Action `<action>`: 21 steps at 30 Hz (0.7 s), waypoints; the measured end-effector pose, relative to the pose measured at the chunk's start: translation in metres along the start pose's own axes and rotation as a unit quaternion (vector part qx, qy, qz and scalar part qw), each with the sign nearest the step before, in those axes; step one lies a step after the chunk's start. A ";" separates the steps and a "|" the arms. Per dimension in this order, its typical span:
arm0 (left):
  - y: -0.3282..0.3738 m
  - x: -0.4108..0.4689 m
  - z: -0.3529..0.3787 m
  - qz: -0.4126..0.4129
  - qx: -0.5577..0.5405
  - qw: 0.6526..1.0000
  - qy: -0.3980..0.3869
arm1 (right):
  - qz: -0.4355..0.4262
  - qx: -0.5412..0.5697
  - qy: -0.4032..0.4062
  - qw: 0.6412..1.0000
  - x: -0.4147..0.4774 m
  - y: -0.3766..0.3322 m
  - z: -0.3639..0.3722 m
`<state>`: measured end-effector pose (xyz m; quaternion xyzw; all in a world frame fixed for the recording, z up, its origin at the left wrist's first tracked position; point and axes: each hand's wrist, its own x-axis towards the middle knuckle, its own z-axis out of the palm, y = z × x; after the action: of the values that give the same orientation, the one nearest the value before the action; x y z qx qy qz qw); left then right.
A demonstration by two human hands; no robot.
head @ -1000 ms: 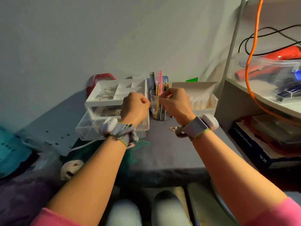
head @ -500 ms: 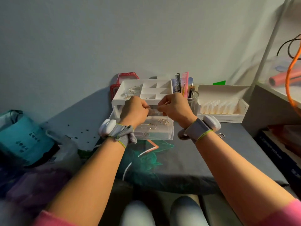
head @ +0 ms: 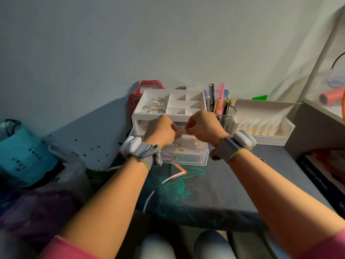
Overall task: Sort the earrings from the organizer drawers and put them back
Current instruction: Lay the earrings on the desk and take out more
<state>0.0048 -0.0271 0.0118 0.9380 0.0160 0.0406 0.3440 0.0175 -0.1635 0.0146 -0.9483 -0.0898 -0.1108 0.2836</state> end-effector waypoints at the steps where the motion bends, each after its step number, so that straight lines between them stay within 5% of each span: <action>1: 0.002 0.001 0.002 0.002 -0.001 1.000 -0.006 | 0.002 -0.016 -0.008 1.000 0.001 0.000 0.001; 11: 0.010 0.015 0.022 0.022 0.086 0.994 -0.065 | -0.050 -0.246 -0.061 0.966 -0.005 -0.006 0.001; 21: 0.002 0.027 0.025 0.046 0.157 0.984 -0.066 | -0.082 -0.306 -0.103 0.943 -0.009 -0.010 0.001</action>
<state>0.0342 -0.0432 -0.0038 0.9807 -0.0436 -0.0088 0.1903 0.0066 -0.1556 0.0172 -0.9849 -0.1581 -0.0578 -0.0413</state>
